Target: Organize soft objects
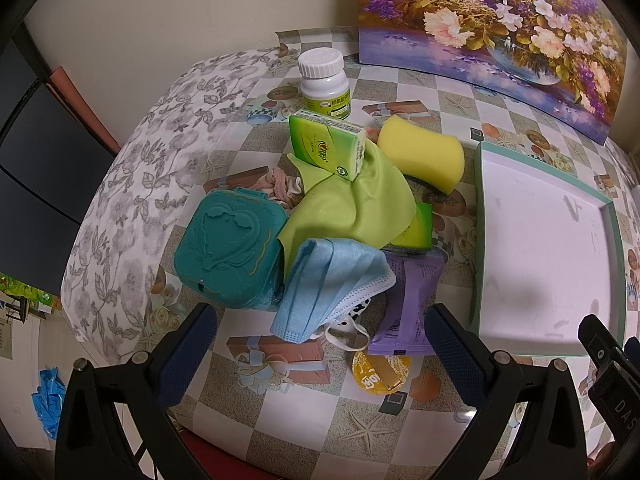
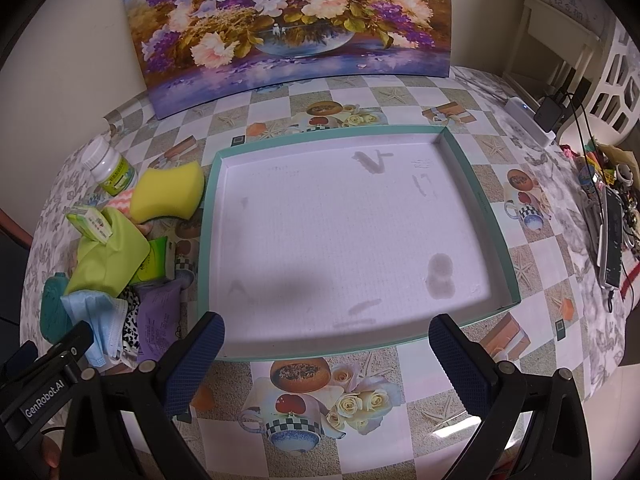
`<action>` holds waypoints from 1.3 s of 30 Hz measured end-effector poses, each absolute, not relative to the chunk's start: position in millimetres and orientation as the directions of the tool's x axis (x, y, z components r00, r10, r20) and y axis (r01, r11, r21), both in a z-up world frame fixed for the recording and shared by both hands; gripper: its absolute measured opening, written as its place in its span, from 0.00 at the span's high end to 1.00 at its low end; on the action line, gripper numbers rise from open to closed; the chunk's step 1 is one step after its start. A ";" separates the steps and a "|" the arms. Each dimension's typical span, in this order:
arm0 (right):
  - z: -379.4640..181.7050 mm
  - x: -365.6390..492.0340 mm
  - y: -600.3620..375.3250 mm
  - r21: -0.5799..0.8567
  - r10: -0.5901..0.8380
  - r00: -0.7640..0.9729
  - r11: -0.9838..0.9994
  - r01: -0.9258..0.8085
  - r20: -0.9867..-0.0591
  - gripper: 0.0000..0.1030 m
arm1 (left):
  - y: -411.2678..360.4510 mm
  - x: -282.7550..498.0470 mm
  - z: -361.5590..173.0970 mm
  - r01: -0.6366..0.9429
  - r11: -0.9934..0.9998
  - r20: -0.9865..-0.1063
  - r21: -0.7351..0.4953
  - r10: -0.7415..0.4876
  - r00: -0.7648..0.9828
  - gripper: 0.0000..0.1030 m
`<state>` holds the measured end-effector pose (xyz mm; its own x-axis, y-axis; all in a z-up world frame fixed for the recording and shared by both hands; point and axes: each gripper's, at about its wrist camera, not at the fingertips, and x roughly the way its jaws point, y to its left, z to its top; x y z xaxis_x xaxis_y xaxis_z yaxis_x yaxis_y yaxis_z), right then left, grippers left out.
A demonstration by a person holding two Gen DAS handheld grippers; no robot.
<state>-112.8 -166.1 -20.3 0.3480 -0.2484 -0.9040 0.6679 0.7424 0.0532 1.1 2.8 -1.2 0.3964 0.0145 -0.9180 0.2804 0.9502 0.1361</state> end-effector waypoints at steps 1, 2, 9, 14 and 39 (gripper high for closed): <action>-20.3 -112.7 -166.0 0.053 -0.248 0.348 0.742 0.668 -0.904 0.00 | 2.7 1.1 -1.3 0.280 0.950 -0.918 0.136 0.015 0.396 0.00; -20.3 -112.7 -166.0 0.053 -0.249 0.348 0.743 0.668 -0.904 0.00 | 3.3 1.4 -1.4 0.280 0.950 -0.918 0.136 0.015 0.396 0.00; -20.4 -112.4 -165.5 0.052 -0.249 0.347 0.743 0.667 -0.904 0.00 | 2.6 1.1 -1.3 0.281 0.950 -0.918 0.137 0.015 0.396 0.00; -20.6 -111.9 -165.3 0.052 -0.248 0.348 0.743 0.667 -0.904 0.00 | 4.9 0.6 -0.7 0.280 0.950 -0.918 0.135 0.014 0.395 0.00; -62.0 -55.8 -89.8 0.164 0.009 0.382 0.912 0.377 -0.924 0.00 | 57.8 22.1 -12.1 0.105 0.994 -0.947 -0.001 -0.035 0.320 0.00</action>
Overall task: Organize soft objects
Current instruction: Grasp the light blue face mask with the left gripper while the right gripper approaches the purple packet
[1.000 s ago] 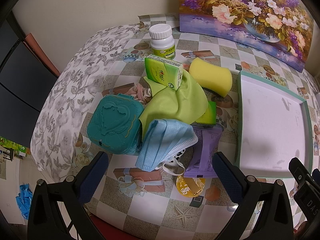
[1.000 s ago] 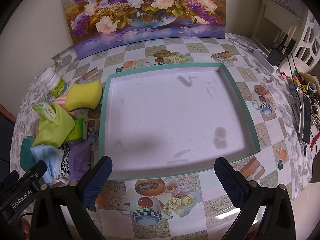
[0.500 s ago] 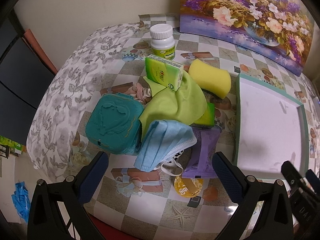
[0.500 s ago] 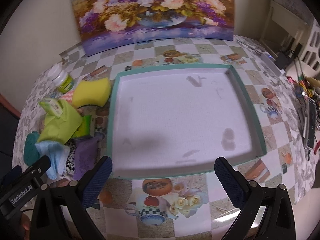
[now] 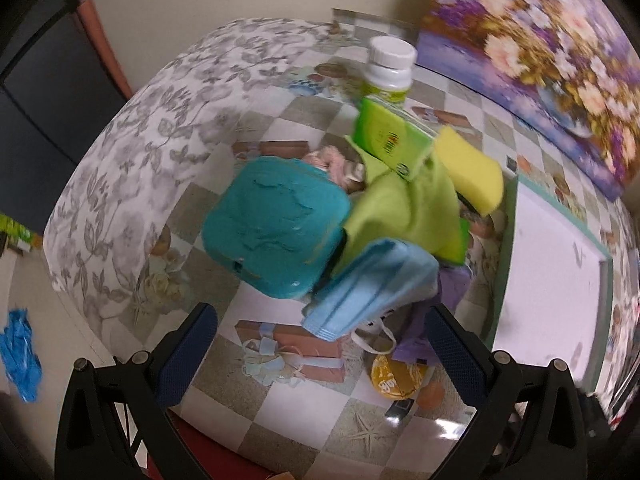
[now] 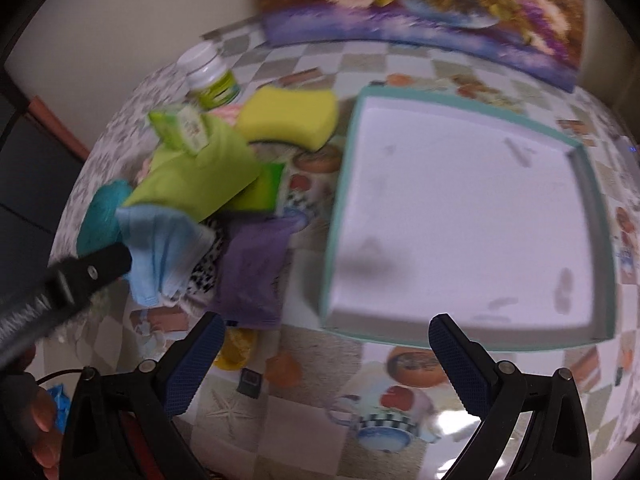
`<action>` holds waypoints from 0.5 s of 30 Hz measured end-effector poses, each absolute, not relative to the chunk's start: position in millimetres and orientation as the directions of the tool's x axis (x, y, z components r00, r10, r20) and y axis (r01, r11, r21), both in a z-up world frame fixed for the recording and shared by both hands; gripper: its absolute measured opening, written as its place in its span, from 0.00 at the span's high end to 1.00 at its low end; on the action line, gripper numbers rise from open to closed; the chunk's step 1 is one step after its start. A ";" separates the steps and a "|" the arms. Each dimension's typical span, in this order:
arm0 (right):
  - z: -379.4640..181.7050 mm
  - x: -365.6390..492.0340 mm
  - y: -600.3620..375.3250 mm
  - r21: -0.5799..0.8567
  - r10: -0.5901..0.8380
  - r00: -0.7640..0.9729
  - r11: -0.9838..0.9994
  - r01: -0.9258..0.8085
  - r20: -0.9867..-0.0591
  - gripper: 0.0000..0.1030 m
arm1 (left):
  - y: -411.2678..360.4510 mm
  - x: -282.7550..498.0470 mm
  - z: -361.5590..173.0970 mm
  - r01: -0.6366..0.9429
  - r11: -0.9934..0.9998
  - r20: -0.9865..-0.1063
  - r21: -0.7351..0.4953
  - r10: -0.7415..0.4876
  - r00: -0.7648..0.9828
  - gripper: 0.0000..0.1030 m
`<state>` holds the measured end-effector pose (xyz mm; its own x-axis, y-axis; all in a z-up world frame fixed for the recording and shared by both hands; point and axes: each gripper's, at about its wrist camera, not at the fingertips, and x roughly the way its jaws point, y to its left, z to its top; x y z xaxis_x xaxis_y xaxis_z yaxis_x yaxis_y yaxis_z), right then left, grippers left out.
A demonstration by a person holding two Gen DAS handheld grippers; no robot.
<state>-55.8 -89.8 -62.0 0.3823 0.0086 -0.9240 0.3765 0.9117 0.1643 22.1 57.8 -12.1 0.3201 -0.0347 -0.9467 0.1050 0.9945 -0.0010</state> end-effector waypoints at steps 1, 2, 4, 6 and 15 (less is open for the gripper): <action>-62.8 -53.0 -87.9 0.166 0.012 0.385 0.915 0.369 -0.923 0.00 | 60.5 23.8 -11.7 0.097 0.995 -0.947 -0.013 -0.043 0.317 0.00; -62.3 -50.7 -85.1 0.171 0.018 0.393 0.918 0.359 -0.919 0.00 | 63.5 26.0 -11.1 0.088 0.996 -0.948 -0.030 -0.056 0.314 0.00; -60.1 -48.8 -82.8 0.181 0.027 0.405 0.920 0.347 -0.914 0.02 | 66.5 29.0 -9.9 0.078 0.996 -0.947 -0.047 -0.069 0.312 0.00; -58.6 -46.2 -80.0 0.193 0.040 0.415 0.923 0.333 -0.909 0.04 | 66.4 31.0 -8.1 0.077 0.996 -0.947 -0.050 -0.072 0.314 0.01; -55.9 -50.8 -88.7 0.215 0.057 0.401 0.907 0.362 -0.914 0.09 | 47.5 33.8 4.4 0.177 0.981 -0.940 -0.074 -0.128 0.317 0.22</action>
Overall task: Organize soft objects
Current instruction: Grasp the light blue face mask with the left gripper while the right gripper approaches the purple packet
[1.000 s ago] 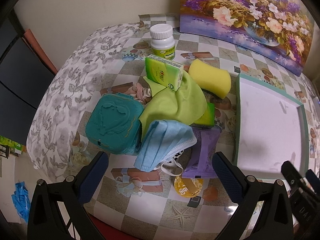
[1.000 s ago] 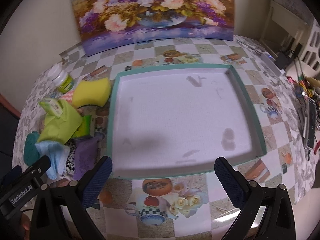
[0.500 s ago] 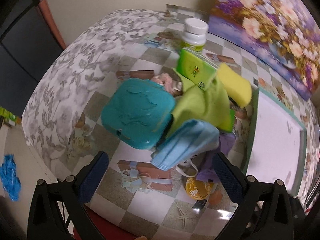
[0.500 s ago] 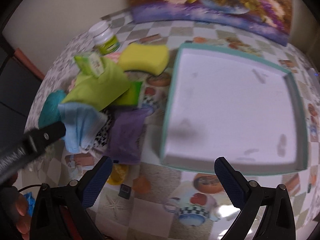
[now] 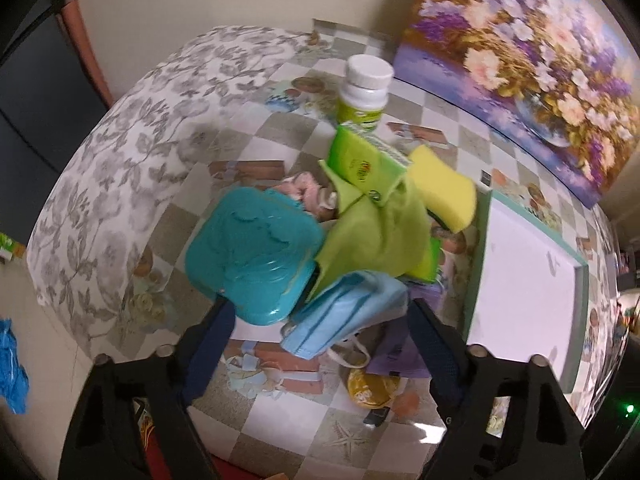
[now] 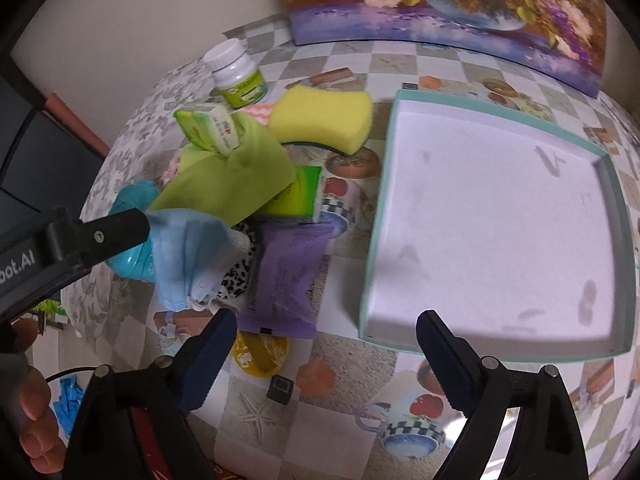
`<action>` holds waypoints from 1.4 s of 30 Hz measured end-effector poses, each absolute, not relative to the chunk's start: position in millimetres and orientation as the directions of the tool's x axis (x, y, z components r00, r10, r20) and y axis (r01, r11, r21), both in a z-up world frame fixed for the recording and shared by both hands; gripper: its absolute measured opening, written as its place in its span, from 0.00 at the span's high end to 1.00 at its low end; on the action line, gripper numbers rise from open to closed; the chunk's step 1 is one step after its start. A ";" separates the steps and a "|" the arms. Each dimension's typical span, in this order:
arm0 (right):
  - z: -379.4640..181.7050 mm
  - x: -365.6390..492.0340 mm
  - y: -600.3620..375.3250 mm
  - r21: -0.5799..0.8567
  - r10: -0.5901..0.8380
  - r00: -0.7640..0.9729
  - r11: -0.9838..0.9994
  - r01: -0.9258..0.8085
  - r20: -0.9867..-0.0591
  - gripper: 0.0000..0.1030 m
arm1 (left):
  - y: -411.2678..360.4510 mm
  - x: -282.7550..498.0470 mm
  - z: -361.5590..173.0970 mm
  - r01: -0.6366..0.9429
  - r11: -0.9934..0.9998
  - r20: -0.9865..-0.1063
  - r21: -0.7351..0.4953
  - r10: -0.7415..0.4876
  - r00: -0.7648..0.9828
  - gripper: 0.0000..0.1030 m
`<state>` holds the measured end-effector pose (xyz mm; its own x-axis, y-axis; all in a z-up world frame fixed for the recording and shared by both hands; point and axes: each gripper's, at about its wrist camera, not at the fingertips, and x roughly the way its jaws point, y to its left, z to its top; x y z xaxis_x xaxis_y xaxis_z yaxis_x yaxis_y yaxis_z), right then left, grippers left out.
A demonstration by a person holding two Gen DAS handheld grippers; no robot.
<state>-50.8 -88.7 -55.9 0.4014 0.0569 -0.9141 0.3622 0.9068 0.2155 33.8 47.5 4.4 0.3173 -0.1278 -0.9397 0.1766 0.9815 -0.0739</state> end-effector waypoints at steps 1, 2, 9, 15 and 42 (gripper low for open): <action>-55.2 -51.9 -89.7 0.217 0.056 0.402 0.905 0.366 -0.914 0.10 | 44.8 33.6 4.3 0.190 0.979 -0.940 -0.073 -0.131 0.314 0.26; -54.9 -52.5 -90.0 0.218 0.056 0.402 0.904 0.368 -0.914 0.09 | 42.0 33.6 3.8 0.203 0.977 -0.941 -0.072 -0.134 0.310 0.27; -56.2 -54.9 -91.0 0.225 0.066 0.395 0.901 0.372 -0.916 0.10 | 23.8 41.3 -8.7 0.253 0.967 -0.954 -0.025 -0.099 0.284 0.45; -55.9 -55.1 -90.9 0.227 0.069 0.396 0.901 0.370 -0.916 0.10 | 11.3 44.8 -18.3 0.282 0.959 -0.958 0.030 -0.053 0.281 0.50; -49.3 -47.1 -86.2 0.259 0.094 0.454 0.912 0.318 -0.886 0.16 | 32.3 44.7 11.5 0.266 0.958 -0.914 -0.110 -0.203 0.352 0.90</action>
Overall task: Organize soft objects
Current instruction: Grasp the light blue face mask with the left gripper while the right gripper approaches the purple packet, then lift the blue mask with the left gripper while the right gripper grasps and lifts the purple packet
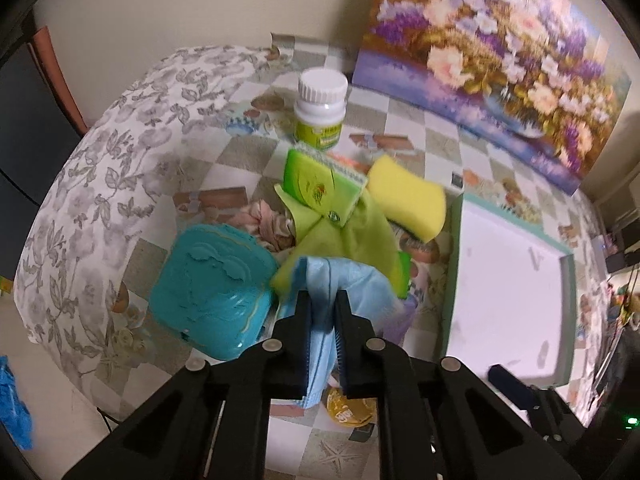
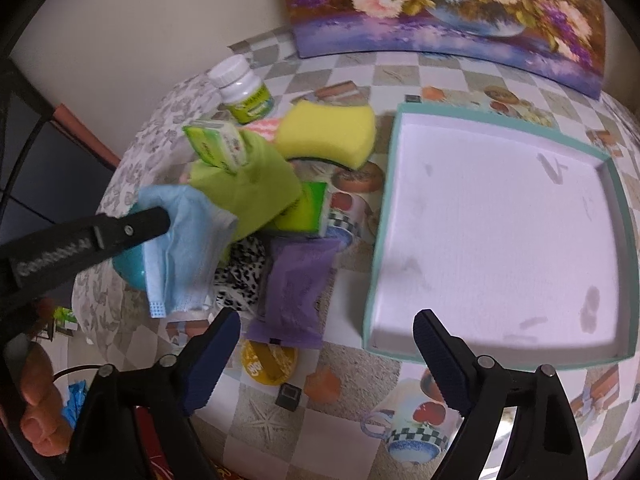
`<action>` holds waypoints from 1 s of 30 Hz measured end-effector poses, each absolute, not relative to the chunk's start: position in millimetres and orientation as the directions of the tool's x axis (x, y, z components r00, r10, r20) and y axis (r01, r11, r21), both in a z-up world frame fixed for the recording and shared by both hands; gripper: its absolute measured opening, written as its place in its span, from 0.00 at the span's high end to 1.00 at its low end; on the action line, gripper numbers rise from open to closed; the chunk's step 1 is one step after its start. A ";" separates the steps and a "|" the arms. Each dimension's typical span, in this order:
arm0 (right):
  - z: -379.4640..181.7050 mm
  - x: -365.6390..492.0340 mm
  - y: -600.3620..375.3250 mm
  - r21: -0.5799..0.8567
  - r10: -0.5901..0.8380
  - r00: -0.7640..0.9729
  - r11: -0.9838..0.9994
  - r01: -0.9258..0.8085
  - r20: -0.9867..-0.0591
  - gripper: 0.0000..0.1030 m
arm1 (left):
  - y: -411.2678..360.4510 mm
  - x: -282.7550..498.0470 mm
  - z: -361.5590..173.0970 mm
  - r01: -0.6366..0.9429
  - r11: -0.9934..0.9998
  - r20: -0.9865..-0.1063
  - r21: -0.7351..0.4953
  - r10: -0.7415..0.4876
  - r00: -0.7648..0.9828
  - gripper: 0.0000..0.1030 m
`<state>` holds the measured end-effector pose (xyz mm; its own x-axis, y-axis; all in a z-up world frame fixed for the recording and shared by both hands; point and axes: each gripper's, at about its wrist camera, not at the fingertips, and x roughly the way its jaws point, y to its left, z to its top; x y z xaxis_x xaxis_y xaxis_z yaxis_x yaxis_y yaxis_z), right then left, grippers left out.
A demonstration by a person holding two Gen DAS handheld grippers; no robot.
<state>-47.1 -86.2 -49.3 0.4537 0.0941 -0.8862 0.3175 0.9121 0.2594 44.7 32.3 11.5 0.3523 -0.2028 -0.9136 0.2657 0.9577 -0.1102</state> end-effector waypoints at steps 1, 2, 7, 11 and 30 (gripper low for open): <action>-50.1 -45.5 -84.9 0.261 0.098 0.455 0.914 0.310 -0.885 0.17 | 35.6 44.1 16.0 0.260 0.958 -0.907 -0.120 -0.213 0.364 0.90; -50.9 -43.7 -83.2 0.262 0.102 0.456 0.917 0.303 -0.884 0.17 | 38.7 43.2 20.5 0.257 0.958 -0.899 -0.131 -0.224 0.376 0.90; -55.0 -34.2 -75.9 0.257 0.110 0.460 0.927 0.272 -0.881 0.21 | 54.4 41.2 35.9 0.230 0.960 -0.870 -0.161 -0.248 0.426 0.90; -63.4 -24.5 -69.1 0.246 0.112 0.442 0.934 0.259 -0.890 0.26 | 66.6 41.0 44.9 0.207 0.961 -0.849 -0.184 -0.261 0.460 0.90; -114.3 6.8 -49.8 0.164 0.074 0.324 0.952 0.259 -0.943 0.60 | 78.1 44.5 40.4 0.156 0.975 -0.856 -0.156 -0.213 0.472 0.90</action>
<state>6.8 -49.8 -114.3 0.3244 0.0744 -0.9430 0.2594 0.9517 0.1643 44.5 78.1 40.4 0.4716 -0.2126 -0.8558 0.1559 0.9753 -0.1563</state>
